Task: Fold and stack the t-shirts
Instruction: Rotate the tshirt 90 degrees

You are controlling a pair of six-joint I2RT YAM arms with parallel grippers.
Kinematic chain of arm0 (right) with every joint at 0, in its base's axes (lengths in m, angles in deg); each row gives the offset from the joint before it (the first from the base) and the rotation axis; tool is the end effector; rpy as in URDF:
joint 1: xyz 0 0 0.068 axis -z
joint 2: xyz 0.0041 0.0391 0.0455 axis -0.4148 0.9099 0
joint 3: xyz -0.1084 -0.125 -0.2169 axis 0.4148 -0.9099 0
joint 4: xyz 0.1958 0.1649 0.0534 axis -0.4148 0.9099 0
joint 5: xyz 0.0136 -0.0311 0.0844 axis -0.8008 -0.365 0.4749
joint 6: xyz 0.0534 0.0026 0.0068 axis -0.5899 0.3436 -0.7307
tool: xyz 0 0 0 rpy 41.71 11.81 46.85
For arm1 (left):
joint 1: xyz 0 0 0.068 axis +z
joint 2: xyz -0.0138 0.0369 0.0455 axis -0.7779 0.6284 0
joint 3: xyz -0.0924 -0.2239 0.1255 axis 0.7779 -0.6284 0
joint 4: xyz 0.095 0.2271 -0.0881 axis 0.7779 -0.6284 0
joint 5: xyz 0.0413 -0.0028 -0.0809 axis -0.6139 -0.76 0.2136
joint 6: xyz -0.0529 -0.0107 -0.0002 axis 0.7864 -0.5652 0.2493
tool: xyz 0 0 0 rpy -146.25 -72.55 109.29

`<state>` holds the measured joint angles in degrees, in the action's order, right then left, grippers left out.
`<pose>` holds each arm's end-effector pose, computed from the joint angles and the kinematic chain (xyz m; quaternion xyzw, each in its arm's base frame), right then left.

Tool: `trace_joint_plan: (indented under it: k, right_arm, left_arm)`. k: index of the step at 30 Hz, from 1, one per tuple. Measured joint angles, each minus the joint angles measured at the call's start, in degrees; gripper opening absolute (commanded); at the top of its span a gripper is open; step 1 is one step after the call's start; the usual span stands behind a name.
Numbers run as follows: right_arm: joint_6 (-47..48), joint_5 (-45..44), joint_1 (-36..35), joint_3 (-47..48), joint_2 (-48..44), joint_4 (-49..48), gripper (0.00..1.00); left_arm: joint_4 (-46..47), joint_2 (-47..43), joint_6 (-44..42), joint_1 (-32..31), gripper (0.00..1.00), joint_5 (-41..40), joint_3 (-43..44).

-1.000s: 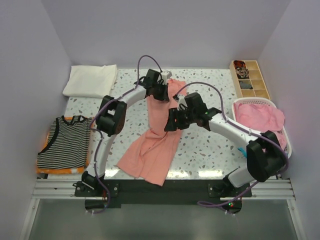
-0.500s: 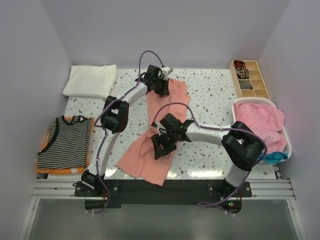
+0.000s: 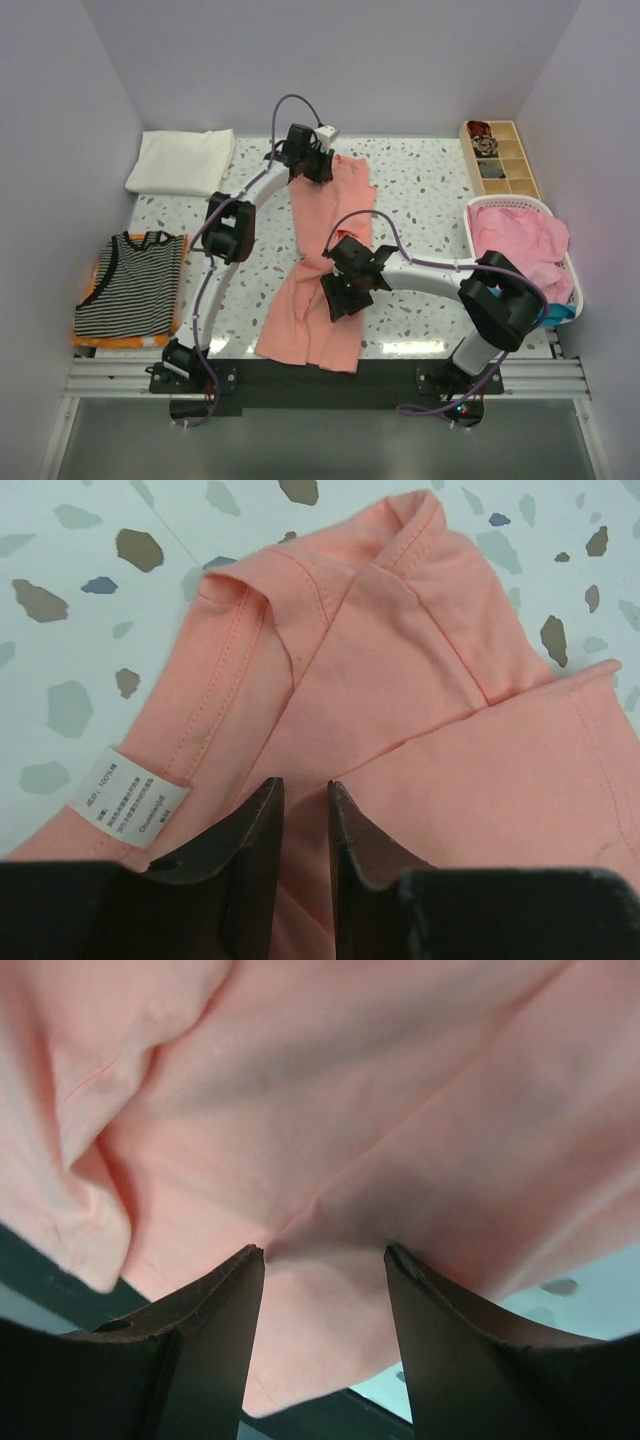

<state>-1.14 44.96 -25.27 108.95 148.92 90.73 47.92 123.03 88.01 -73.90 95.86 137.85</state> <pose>0.1879 0.2328 0.1578 -0.2041 0.9574 0.1874 0.0816 0.5348 -0.2387 0.1467 0.2446 0.8593 -0.2447 0.3768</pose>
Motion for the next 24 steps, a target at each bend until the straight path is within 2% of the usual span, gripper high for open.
trace_joint_plan:
  k: [6,7,11,13,15,16,19,24]
  right_arm:
    - [-0.2,-12.11,-0.09,2.27,0.39,6.45,0.57]
    - [0.15,-15.76,-0.07,3.43,1.2,8.28,0.57]
    - [1.33,-21.2,0.2,5.22,1.75,10.69,0.58]
    - [1.97,-22.82,0.57,6.03,0.61,11.1,0.58]
    - [2.51,-23.58,1.29,6.34,-2.03,10.93,0.58]
    - [2.71,-23.69,1.86,6.36,-3.93,10.93,0.59]
    - [2.99,-24.17,4.5,7.02,-9.88,10.88,0.59]
    - [3.26,-26.95,11.74,9.07,-17.94,10.03,0.61]
  left_arm:
    - [2.12,0.81,-1.75,2.8,0.63,-1.07,2.12]
    - [2.89,0.96,-1.97,3.45,0.64,-1.07,2.58]
    - [6.1,1.16,-1.9,6.03,0.67,-0.52,4.35]
    - [7.61,0.9,-1.86,7.1,0.66,0.0,4.7]
    - [8.81,-0.76,-1.42,7.72,0.59,0.68,2.58]
    - [8.85,-2.38,-0.79,7.8,0.51,1.09,0.46]
    - [8.0,-9.05,1.33,7.45,0.39,2.91,-6.64]
    - [7.34,-22.21,4.68,5.6,0.34,5.16,-19.32]
